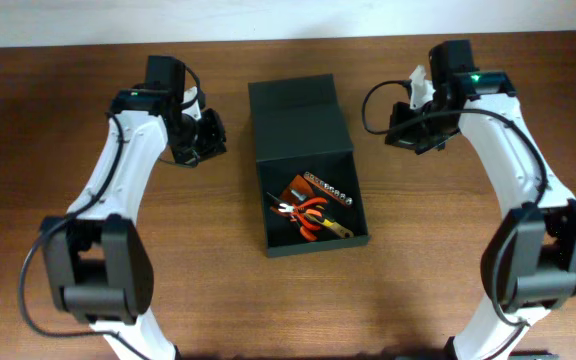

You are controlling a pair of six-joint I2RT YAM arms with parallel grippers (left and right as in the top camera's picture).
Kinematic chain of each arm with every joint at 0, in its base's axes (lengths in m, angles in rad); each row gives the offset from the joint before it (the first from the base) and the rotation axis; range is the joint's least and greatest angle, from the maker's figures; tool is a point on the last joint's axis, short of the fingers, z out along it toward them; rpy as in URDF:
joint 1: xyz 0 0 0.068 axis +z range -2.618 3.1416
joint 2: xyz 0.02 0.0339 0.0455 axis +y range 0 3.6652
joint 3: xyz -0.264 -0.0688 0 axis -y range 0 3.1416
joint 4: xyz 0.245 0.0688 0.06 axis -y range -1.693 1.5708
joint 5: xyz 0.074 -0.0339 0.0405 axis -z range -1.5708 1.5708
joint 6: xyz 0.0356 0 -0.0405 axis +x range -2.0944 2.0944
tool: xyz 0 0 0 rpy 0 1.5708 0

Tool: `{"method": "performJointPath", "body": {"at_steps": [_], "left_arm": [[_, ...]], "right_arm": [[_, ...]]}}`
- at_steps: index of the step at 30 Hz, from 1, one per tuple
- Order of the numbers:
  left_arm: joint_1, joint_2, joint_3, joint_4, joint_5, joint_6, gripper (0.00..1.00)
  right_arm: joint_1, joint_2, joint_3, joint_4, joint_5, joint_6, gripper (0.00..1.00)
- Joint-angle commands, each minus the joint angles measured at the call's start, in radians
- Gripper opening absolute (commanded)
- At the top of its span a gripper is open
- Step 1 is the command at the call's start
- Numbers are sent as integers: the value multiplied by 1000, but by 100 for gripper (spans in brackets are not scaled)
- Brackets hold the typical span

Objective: Pack container

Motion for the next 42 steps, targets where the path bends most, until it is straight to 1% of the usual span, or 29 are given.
{"method": "performJointPath", "body": {"at_steps": [1,4,10,21,23,27,32,42], "left_arm": [[5,63,5,36,122,-67,2],[5,109,5,68,167,-108,2],[2,154,5,108,188,-149,2],[1,241,5,142,232,-149,2],[-3,256,5,162,247,-166,2],[-18,265,5,201,258,-179,2],[-31,265,5,250,262,-220,2],[-53,266,5,319,267,-240,2]], "right_arm": [[-4,58,19,5,-42,12,4],[-4,109,19,17,-90,16,4],[-5,169,19,48,-158,43,4],[-5,226,19,142,-216,90,4],[-5,237,19,159,-223,92,4],[-5,257,19,182,-234,101,4],[-5,292,19,215,-297,101,4],[-3,306,19,313,-324,100,4]]}}
